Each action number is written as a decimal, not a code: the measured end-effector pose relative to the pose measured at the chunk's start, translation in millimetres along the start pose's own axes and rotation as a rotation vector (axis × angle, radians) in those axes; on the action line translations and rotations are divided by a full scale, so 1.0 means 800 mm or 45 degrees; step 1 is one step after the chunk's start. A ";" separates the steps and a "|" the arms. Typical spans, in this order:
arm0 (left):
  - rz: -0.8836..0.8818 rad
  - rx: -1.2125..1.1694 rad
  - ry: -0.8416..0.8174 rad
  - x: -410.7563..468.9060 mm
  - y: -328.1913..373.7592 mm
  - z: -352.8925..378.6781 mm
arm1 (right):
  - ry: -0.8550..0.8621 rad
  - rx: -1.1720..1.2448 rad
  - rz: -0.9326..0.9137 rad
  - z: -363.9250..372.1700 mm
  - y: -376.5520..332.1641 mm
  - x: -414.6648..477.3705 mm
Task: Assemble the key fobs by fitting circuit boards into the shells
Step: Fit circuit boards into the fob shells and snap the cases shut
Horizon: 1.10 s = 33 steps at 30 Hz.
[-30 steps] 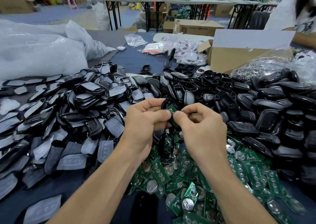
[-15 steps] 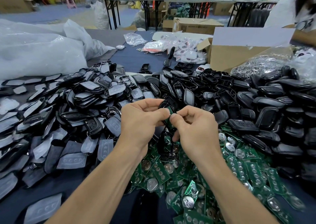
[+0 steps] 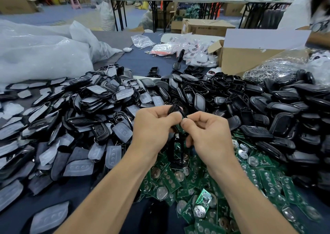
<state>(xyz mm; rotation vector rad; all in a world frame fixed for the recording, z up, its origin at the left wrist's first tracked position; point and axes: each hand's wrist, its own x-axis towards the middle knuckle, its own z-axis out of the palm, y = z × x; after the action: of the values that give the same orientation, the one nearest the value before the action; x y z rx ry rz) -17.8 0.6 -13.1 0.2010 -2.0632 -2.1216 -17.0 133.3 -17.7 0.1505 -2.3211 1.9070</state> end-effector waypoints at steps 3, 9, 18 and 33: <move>0.068 -0.030 0.175 0.004 0.004 -0.003 | -0.056 -0.115 -0.043 0.007 -0.006 -0.005; 0.064 -0.185 0.354 0.017 0.010 -0.024 | -0.118 -0.316 -0.141 0.027 -0.010 -0.023; 0.118 -0.363 0.812 0.041 0.023 -0.075 | -0.318 -0.646 -0.226 0.050 -0.035 -0.013; 0.115 -0.464 0.905 0.044 0.031 -0.096 | -0.256 -1.083 -0.461 0.103 -0.061 -0.006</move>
<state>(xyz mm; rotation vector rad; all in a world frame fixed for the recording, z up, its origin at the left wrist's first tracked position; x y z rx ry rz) -34.4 -82.9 10.5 0.6762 -1.2460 -1.9338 -7.8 43.0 13.0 0.6227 -2.7601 0.6778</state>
